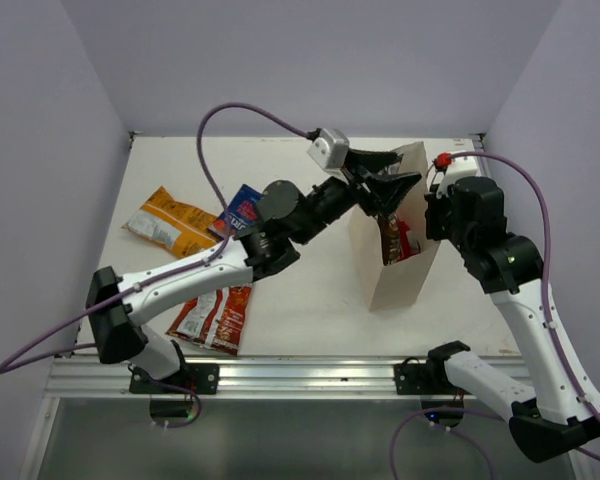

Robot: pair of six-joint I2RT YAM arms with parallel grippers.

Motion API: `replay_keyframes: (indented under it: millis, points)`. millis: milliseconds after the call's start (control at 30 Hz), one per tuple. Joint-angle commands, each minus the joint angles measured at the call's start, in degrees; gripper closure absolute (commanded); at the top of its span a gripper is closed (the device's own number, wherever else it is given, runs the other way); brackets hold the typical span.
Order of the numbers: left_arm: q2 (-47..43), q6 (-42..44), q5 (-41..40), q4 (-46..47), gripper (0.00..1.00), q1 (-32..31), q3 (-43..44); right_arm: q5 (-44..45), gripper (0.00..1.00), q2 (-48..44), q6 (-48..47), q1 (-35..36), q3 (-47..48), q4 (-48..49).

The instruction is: Place the snacks into the paper bag

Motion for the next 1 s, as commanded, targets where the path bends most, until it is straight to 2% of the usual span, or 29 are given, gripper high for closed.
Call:
replay_keyframes:
  millis: [0,33,67,133,167,233,267,300,333,400,433,467,533,633,733,967]
  points:
    - [-13.8,12.21,-13.71,-1.06,0.32,-2.15,-1.54,-0.34,1.0,0.6,-0.87,0.29,0.59,0.6]
    - [-20.27,13.46,-18.18,-1.07,0.32,-3.12,-8.62,-0.34,1.0,0.69,-0.87,0.29,0.76,0.51]
    - [-23.29,14.25,-29.63,-1.24,0.32,-3.3,-12.25,-0.34,1.0,0.78,-0.87,0.29,0.85,0.51]
    - [-28.31,15.22,-43.3,-6.41,0.31,-3.13,-18.76,-0.69,1.0,0.61,-0.87,0.29,0.59,0.77]
    - [-31.46,15.58,-55.11,-8.17,0.31,-2.95,-24.8,-0.95,1.0,0.52,-0.78,0.29,0.33,0.86]
    - [-33.86,9.98,-60.75,-20.18,0.3,-0.95,-29.23,-1.22,1.0,0.52,-0.78,0.29,0.15,1.04]
    - [-35.69,5.87,-59.2,-25.54,0.27,0.81,-32.12,-1.39,1.0,0.6,-0.78,0.38,0.06,1.12]
    - [-36.5,-2.09,-56.23,-35.6,0.27,3.44,-33.37,-1.83,1.0,0.61,-0.78,0.38,0.15,1.21]
    - [-37.29,-4.0,-53.07,-37.53,0.27,10.43,-34.86,-2.18,1.0,0.87,-0.78,0.38,0.15,1.13]
    - [-40.18,-6.21,-45.59,-37.82,0.27,17.23,-40.48,-2.71,1.0,1.04,-0.61,0.46,0.41,1.13]
    - [-41.41,-5.69,-43.3,-35.98,0.27,22.14,-42.68,-2.71,1.0,1.04,-0.61,0.55,0.33,1.13]
    - [-43.43,-5.17,-38.49,-33.7,0.27,24.1,-46.88,-2.71,1.0,1.13,-0.61,0.55,0.06,1.21]
    - [-43.8,-5.42,-34.16,-29.03,0.27,29.88,-49.54,-2.63,1.0,1.04,-0.61,0.64,-0.03,1.3]
    - [-40.12,-6.65,-25.98,-25.69,0.28,37.62,-54.37,-2.45,1.0,1.04,-0.61,0.73,0.15,1.21]
    - [-38.53,-7.27,-14.84,-16.3,0.28,43.08,-59.99,-2.45,1.0,0.96,-0.78,0.73,-0.03,1.21]
    - [-29.75,-9.64,-1.2,-0.92,0.28,52.32,-67.02,-1.66,1.0,0.78,-0.78,0.9,-0.03,1.04]
